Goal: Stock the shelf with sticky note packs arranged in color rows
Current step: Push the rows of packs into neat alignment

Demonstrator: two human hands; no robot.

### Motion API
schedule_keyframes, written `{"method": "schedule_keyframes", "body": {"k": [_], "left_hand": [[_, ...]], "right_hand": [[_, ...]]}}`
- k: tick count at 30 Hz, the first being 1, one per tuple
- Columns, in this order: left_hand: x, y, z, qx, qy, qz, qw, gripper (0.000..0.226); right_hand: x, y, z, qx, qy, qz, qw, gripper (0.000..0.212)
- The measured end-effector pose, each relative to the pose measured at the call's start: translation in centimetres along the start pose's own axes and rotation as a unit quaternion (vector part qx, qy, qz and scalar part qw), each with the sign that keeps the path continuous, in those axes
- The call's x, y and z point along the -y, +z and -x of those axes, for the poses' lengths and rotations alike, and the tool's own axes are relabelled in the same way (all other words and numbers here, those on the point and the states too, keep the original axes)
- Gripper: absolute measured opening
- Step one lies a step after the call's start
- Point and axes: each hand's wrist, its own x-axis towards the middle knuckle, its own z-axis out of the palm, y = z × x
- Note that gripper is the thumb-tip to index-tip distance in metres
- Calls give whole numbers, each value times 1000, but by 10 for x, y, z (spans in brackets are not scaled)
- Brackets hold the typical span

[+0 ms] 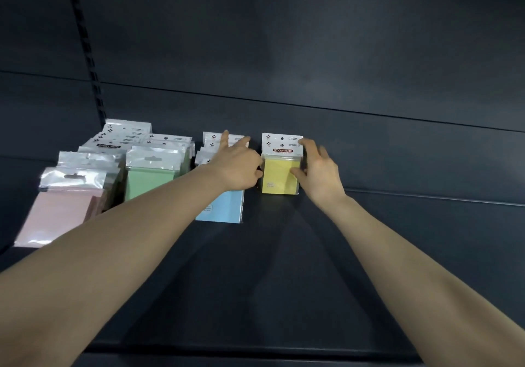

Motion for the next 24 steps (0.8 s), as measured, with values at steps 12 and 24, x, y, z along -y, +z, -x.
{"method": "schedule_keyframes", "body": {"k": [12, 24], "left_hand": [[23, -1, 50, -110, 8, -12, 994, 76], [32, 14, 97, -18, -12, -113, 993, 109]], "right_hand": [[-1, 6, 14, 8, -169, 192, 967, 74], [52, 3, 16, 48, -186, 75, 978, 70]]}}
